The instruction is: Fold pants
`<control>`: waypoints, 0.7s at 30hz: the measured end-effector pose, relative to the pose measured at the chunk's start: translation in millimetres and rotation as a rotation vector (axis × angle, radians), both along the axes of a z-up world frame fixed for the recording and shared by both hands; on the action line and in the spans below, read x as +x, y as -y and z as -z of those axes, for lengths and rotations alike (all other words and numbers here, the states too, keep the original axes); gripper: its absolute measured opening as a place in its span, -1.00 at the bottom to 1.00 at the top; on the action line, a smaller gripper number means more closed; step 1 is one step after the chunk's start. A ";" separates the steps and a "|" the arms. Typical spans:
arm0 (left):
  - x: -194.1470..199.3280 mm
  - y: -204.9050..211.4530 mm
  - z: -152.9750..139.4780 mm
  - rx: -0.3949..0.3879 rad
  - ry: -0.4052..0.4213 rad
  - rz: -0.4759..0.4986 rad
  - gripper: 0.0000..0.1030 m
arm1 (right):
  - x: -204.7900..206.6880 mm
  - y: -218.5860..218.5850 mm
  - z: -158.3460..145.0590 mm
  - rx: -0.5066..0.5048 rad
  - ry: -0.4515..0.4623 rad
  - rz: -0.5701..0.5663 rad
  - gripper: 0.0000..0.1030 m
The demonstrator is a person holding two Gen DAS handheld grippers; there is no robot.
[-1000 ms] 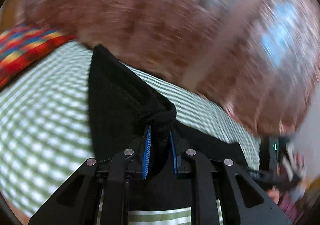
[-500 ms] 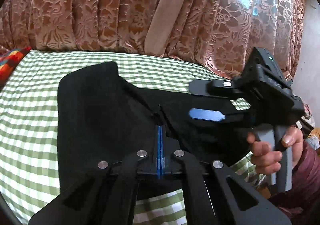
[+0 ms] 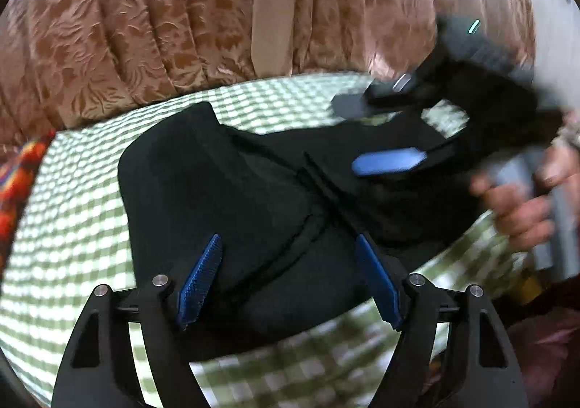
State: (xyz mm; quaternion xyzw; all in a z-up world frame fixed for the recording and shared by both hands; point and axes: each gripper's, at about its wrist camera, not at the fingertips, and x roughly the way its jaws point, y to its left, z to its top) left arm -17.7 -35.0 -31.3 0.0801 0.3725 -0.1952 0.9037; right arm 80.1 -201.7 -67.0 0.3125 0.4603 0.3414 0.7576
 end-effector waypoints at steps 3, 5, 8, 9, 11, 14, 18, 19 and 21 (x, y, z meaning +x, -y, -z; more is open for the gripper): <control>18.1 10.7 20.9 0.102 -0.040 -0.015 0.44 | -2.4 11.0 6.2 0.001 -0.016 0.020 0.65; 23.0 9.9 29.1 0.125 -0.044 -0.029 0.20 | -2.7 15.7 11.7 0.012 -0.032 0.031 0.63; 24.7 -0.5 30.7 0.079 -0.020 -0.052 -0.47 | -2.9 16.0 14.7 0.013 -0.029 0.029 0.63; 25.7 -7.4 29.0 0.037 -0.025 -0.073 -0.60 | -2.7 14.5 13.5 0.006 -0.025 0.024 0.63; 27.0 -28.1 20.4 -0.126 -0.045 -0.117 -0.78 | -3.1 13.5 10.3 0.016 -0.019 0.014 0.64; 22.0 -52.8 6.0 -0.342 -0.045 -0.111 -0.79 | -0.3 8.0 3.4 0.102 -0.020 -0.036 0.64; 7.4 -74.0 -10.5 -0.474 -0.015 -0.074 -0.79 | 13.1 -12.5 1.6 0.188 -0.057 -0.126 0.78; 3.8 -76.1 -14.0 -0.481 -0.008 -0.068 -0.79 | 19.6 -22.1 3.4 0.205 -0.079 -0.151 0.79; -2.7 -78.2 -18.4 -0.492 0.003 -0.051 -0.79 | 31.8 -38.1 4.4 0.190 -0.090 -0.168 0.79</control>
